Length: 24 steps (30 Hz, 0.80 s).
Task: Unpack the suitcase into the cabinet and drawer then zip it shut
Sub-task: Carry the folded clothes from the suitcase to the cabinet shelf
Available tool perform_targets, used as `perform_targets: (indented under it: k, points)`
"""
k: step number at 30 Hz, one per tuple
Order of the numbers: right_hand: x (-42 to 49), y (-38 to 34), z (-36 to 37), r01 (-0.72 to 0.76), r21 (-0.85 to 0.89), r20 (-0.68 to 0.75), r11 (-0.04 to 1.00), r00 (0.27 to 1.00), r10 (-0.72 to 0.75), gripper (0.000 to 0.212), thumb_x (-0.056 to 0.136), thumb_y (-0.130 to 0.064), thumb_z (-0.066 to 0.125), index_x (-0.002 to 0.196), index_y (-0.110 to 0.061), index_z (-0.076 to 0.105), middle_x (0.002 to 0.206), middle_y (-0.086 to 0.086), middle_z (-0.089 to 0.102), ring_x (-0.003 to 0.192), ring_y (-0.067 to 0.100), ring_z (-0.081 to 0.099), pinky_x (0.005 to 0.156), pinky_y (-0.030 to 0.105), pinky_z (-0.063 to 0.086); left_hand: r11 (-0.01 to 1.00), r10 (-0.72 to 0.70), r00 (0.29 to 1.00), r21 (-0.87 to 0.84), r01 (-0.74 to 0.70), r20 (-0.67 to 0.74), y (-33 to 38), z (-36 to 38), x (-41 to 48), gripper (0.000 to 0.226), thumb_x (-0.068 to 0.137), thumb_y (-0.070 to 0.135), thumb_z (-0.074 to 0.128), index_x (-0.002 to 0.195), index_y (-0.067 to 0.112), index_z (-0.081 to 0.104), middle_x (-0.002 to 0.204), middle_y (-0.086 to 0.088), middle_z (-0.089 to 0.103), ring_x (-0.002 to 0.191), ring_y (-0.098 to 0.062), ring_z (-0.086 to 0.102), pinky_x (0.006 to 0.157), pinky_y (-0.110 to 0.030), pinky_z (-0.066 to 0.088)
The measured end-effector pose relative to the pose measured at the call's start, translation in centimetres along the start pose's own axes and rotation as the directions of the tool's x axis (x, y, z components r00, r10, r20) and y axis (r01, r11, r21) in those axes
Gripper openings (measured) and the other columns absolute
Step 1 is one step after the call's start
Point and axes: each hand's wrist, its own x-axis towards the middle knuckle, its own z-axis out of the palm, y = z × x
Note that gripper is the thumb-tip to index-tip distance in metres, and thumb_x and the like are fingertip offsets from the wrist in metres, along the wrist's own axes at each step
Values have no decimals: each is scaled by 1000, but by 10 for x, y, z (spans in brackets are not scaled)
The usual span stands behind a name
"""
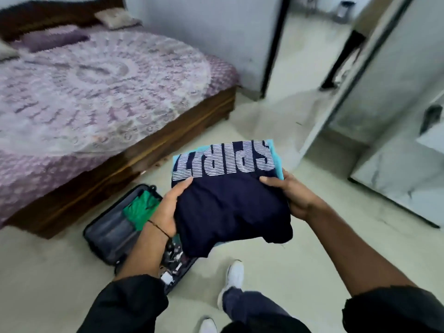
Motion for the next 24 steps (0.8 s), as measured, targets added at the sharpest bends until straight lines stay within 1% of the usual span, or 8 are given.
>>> perform_targets:
  k: [5,7,11,12,16,20,22,24]
  points:
    - [-75,-22,-98,119,100,-223,988,970,-94,45,93,-4,62,137,-12,55,131,10,66,120,30,63,102,41,51,989,-31,985,148,6,171,-27,114,24,39,92,35,58,125,15,66,124,-9,68,111,-27,65,100,-41,47]
    - [-108,-30,-147,170,121,-301,978,945,-127,42,94,-5,61,135,-13,57,129,10,68,117,28,64,101,39,52,981,-50,967,195,1,248,-47,173,36,37,91,34,59,123,16,67,123,-9,68,110,-28,66,98,-41,48]
    - [-169,-48,-258,283,125,-468,951,862,-195,42,92,-4,63,133,-10,58,128,13,68,112,30,66,99,42,53,964,-112,919,266,8,378,-103,306,63,27,92,30,55,99,19,78,114,-7,72,99,-24,70,89,-36,51]
    - [-186,-52,-290,309,121,-506,944,837,-209,43,92,-3,63,134,-9,58,127,14,68,112,30,67,99,42,54,960,-123,908,282,5,402,-122,341,71,28,93,30,54,99,18,79,113,-7,72,97,-23,71,87,-35,52]
    - [-257,-79,-401,373,103,-623,922,747,-232,40,92,-3,63,131,-11,60,125,13,69,112,31,67,98,43,54,942,-191,856,336,22,481,-184,475,83,33,94,30,54,119,14,68,120,-8,69,104,-25,68,87,-34,55]
    - [-309,-107,-467,399,79,-677,913,694,-245,35,92,-2,62,126,-12,63,120,12,71,105,29,69,91,39,57,935,-250,787,352,44,565,-221,566,92,34,94,30,54,120,13,67,121,-8,69,107,-26,67,92,-36,52]
    - [-333,-125,-513,421,51,-716,906,648,-261,37,92,-2,62,128,-10,61,121,13,71,103,28,70,89,38,58,929,-267,760,368,39,593,-243,624,101,33,95,30,53,118,13,68,119,-8,70,105,-26,67,93,-36,51]
    - [-347,-140,-557,440,18,-757,898,592,-275,39,92,-1,62,129,-8,60,120,13,72,102,28,71,89,37,59,923,-281,742,382,36,609,-263,678,116,37,94,30,54,123,11,66,122,-9,69,110,-27,65,97,-37,49]
